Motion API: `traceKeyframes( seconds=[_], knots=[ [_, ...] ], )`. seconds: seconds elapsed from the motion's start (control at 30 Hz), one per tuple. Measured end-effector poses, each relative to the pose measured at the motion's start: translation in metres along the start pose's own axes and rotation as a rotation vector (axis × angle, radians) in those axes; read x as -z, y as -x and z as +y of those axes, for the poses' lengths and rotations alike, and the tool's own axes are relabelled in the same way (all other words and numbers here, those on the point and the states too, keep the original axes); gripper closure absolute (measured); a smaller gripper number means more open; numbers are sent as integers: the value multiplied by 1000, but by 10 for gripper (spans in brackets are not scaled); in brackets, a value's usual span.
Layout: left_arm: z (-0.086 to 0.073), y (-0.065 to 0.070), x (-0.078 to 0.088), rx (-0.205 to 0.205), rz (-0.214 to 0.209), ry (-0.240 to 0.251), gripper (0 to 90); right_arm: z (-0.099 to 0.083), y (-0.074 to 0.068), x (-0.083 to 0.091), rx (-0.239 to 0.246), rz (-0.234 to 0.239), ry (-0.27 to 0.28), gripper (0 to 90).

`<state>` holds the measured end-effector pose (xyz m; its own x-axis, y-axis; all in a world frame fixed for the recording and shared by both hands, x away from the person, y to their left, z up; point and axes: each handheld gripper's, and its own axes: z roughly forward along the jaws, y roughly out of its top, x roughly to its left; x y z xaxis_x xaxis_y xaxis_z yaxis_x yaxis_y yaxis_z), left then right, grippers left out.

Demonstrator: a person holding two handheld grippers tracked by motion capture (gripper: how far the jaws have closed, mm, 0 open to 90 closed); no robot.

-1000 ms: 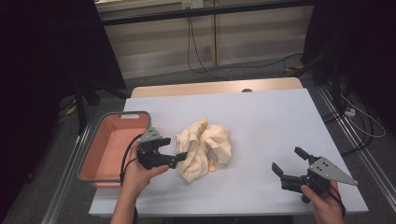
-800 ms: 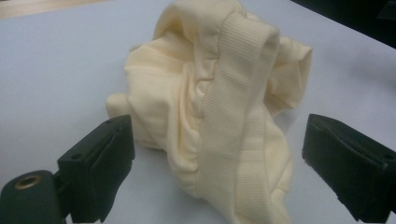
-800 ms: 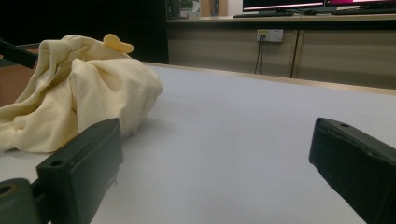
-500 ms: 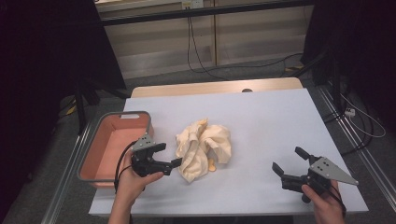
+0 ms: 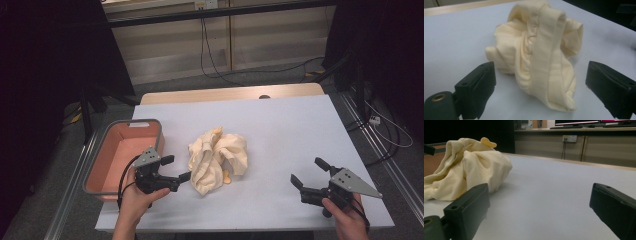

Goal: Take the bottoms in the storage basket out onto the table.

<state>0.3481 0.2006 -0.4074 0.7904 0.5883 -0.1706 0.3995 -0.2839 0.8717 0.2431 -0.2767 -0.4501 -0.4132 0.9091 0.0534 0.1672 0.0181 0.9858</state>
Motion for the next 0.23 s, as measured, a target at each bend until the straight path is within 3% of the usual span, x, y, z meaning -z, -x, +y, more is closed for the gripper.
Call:
traceKeyframes(
  seconds=[0.23],
  knots=[
    [-2,-2,1,3,-7,4,94,-1,0,-1,4,3,-6,27]
  ],
)
